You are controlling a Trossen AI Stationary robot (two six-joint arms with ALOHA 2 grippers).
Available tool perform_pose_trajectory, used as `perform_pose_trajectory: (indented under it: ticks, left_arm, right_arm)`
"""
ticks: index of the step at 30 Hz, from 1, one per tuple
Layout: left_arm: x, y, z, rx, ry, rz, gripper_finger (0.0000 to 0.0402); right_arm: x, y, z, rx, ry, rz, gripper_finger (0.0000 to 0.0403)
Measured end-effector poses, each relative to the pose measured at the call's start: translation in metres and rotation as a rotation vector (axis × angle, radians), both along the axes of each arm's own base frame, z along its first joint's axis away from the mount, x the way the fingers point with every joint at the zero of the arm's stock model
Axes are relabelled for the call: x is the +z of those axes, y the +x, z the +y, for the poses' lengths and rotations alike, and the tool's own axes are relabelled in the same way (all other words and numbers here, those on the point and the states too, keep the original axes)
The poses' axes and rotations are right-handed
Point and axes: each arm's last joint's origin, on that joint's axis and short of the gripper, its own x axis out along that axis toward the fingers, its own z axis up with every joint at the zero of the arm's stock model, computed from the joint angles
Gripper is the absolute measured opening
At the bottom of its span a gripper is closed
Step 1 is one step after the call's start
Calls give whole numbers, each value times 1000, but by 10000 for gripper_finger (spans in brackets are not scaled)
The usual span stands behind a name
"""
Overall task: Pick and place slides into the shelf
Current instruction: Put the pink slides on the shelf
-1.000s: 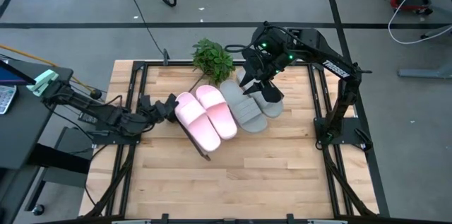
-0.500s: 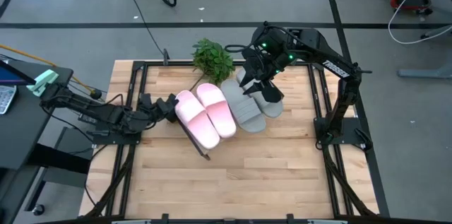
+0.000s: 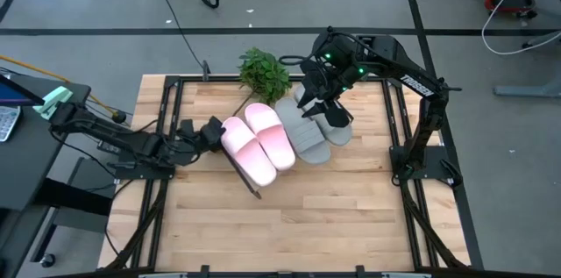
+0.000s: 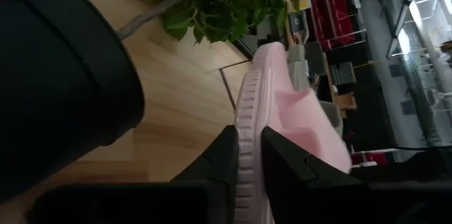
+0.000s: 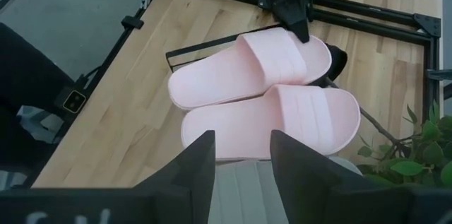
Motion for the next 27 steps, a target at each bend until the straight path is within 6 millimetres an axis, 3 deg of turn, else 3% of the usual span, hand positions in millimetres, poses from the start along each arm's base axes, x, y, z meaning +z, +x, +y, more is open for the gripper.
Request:
perform_pose_trajectory:
  ticks: [16, 27]
  left_arm:
    - [-2, 1, 1, 97, 34, -17, 143]
    - [4, 4, 0, 61, 122, 16, 242]
  right_arm:
    - [-3, -3, 2, 14, 42, 42, 142]
    - [-3, -3, 1, -7, 13, 49, 142]
